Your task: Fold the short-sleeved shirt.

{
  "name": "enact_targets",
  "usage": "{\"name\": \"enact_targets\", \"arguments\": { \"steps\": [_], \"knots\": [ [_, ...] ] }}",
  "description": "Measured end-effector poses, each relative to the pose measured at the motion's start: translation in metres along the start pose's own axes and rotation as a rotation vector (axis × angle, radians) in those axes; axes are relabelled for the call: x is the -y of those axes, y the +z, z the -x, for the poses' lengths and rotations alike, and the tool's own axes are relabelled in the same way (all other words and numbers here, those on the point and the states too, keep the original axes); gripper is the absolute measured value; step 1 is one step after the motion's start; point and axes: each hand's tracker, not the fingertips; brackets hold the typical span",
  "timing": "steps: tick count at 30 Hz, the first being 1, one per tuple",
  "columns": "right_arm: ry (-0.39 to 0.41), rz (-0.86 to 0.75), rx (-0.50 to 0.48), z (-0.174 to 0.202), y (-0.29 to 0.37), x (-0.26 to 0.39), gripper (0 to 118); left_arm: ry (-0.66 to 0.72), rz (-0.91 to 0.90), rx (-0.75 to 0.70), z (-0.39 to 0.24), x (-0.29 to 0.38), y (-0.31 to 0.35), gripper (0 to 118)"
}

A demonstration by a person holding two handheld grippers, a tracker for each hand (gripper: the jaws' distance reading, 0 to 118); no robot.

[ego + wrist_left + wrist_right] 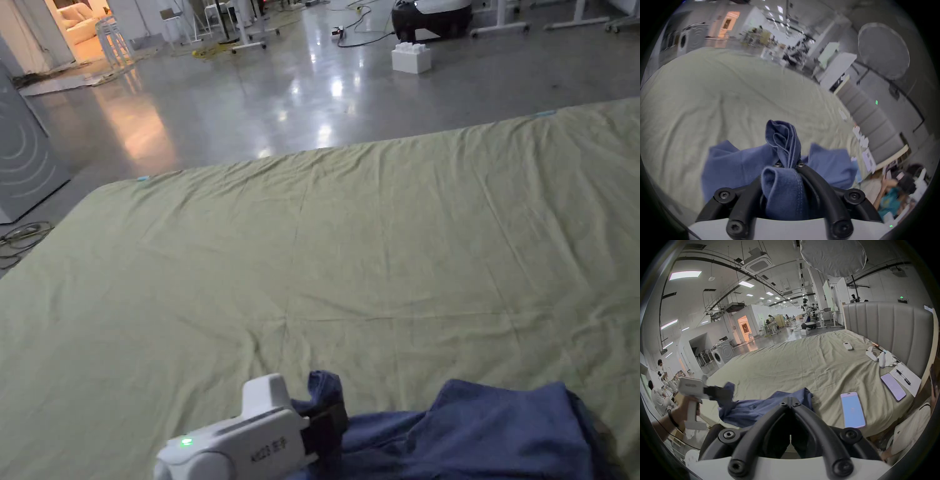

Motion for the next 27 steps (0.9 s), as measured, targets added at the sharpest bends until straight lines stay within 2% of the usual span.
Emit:
{"name": "enact_targets", "arguments": {
  "steps": [3,4,5,7,8,10,13,15,16,18,19,21,22,25,27],
  "knots": [
    [-0.035,0.002,0.056,-0.02,0.012,0.009,0,-0.065,0.101,-0.062,-0.024,0.02,-0.045,9],
    [-0.046,0.005,0.073,-0.028,0.014,0.013,0,-0.089,0.124,-0.101,-0.027,0.025,-0.057,17],
    [-0.06,0.015,0.087,-0.034,0.016,0.016,0,-0.112,0.153,-0.11,-0.029,0.029,-0.067,29],
    [-0.074,0.03,0.105,-0.04,0.016,0.021,0,-0.12,0.175,-0.061,-0.031,0.029,-0.066,62],
    [-0.072,0.033,0.109,-0.043,0.017,0.024,0,-0.119,0.152,-0.021,-0.033,0.023,-0.052,73],
    [-0.074,0.036,0.114,-0.045,0.019,0.027,0,-0.146,0.068,-0.002,-0.036,0.013,-0.02,87],
    [-0.096,0.049,0.095,-0.047,0.015,0.031,0,-0.136,-0.129,-0.042,-0.032,-0.002,0.041,90],
    [-0.095,0.057,0.085,-0.046,0.011,0.033,0,-0.006,-0.192,-0.035,-0.019,-0.008,0.06,86],
    [-0.094,0.062,0.08,-0.045,0.01,0.034,0,0.079,-0.191,-0.006,-0.012,-0.011,0.059,68],
    [-0.096,0.073,0.068,-0.044,0.009,0.035,0,0.169,-0.097,0.15,0.0,-0.008,0.04,3],
    [-0.097,0.074,0.062,-0.045,0.008,0.04,0,0.196,-0.073,0.177,0.001,-0.001,0.021,2],
    [-0.091,0.076,0.058,-0.042,0.012,0.041,0,0.142,0.006,0.064,0.008,0.008,-0.019,1],
    [-0.08,0.072,0.062,-0.04,0.016,0.041,0,0.149,0.055,0.075,0.012,0.014,-0.036,1],
    [-0.068,0.071,0.066,-0.04,0.022,0.043,0,0.313,0.177,0.172,0.017,0.033,-0.072,1],
    [-0.065,0.079,0.083,-0.04,0.022,0.045,0,0.244,0.201,0.213,0.002,0.048,-0.084,1]
  ]
}}
